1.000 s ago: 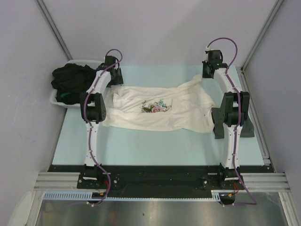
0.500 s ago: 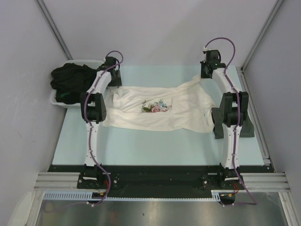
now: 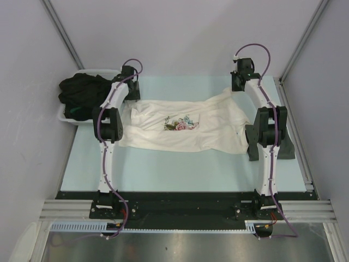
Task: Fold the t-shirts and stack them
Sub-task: Grap the side of the flattened tshirt furthest away from the robot with both arms
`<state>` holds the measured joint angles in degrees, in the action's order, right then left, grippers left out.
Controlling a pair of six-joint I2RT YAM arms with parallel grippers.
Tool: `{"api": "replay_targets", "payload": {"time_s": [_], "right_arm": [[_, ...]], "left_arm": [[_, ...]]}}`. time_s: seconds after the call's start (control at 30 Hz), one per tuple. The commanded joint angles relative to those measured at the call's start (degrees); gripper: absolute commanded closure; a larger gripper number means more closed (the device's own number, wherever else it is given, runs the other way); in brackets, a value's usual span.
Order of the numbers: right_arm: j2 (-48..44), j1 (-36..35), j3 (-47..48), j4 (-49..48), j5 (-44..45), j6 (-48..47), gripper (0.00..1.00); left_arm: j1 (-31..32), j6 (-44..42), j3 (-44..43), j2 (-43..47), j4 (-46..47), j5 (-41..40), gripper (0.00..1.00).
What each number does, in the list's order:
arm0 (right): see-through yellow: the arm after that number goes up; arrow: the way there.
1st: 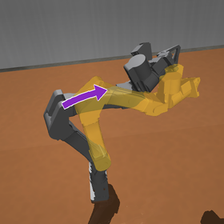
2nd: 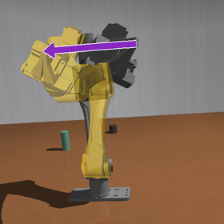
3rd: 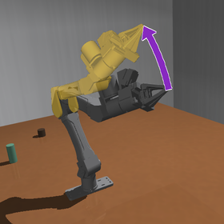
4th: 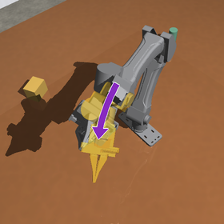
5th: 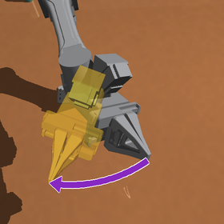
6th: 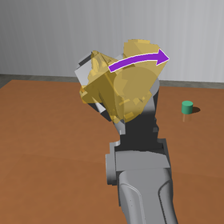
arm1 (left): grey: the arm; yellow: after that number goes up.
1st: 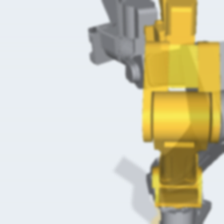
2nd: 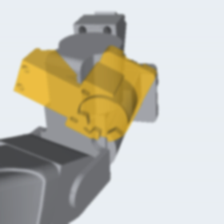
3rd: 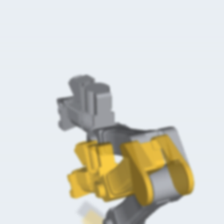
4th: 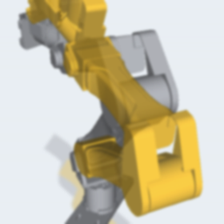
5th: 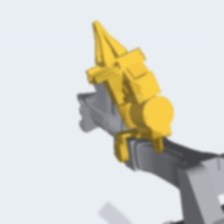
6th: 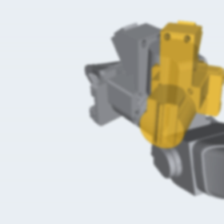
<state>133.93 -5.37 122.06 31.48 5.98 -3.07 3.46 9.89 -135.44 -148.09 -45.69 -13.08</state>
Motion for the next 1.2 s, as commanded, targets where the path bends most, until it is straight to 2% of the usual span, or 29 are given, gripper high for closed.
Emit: {"api": "replay_targets", "payload": {"time_s": [0.0, 0.13, 0.2, 0.33, 0.53, 0.67, 0.83, 1.0, 1.17], "right_arm": [[-4.29, 0.27, 2.04, -0.37, 1.23, -0.8, 1.0], [-4.46, 0.18, 2.04, -0.37, 1.4, -0.71, 1.0], [-4.2, 0.09, 2.22, -0.02, 1.32, -0.71, 1.0], [-3.76, -0.08, 2.66, 0.68, 1.49, -0.71, 1.0], [-3.41, -0.35, 3.01, 1.12, 1.84, -0.8, 1.0], [-3.5, -0.43, 3.1, 1.39, 2.72, -1.32, 1.0], [-3.85, -0.09, 3.01, 1.12, 6.76, -2.9, 1.0], [-4.9, 0.97, 2.75, 0.95, 8.17, -3.52, 1.0], [-5.87, 1.5, 1.52, 0.68, 8.35, -3.7, 1.0]], "left_arm": [[-3.2, -1.8, -1.14, -2.64, -1.85, -0.81, 0.3], [-3.29, -2.51, -0.97, -3.52, -3.0, 0.08, 0.34], [-3.29, -2.51, -0.45, -3.26, -2.74, 0.51, 0.41], [-3.29, -2.6, 0.61, -2.82, -2.03, 0.08, 0.47], [-3.29, -1.89, 1.05, -2.12, -1.86, -1.15, 0.67], [-3.29, -1.28, 0.97, -1.76, -1.5, -1.86, 0.73], [-3.29, -0.31, 0.61, -0.45, -1.94, -3.53, 0.88], [-3.29, -0.31, 0.7, 2.1, -1.86, -4.32, 0.96], [-3.29, -1.01, 0.26, 4.47, -1.42, -1.96, 0.96]]}}
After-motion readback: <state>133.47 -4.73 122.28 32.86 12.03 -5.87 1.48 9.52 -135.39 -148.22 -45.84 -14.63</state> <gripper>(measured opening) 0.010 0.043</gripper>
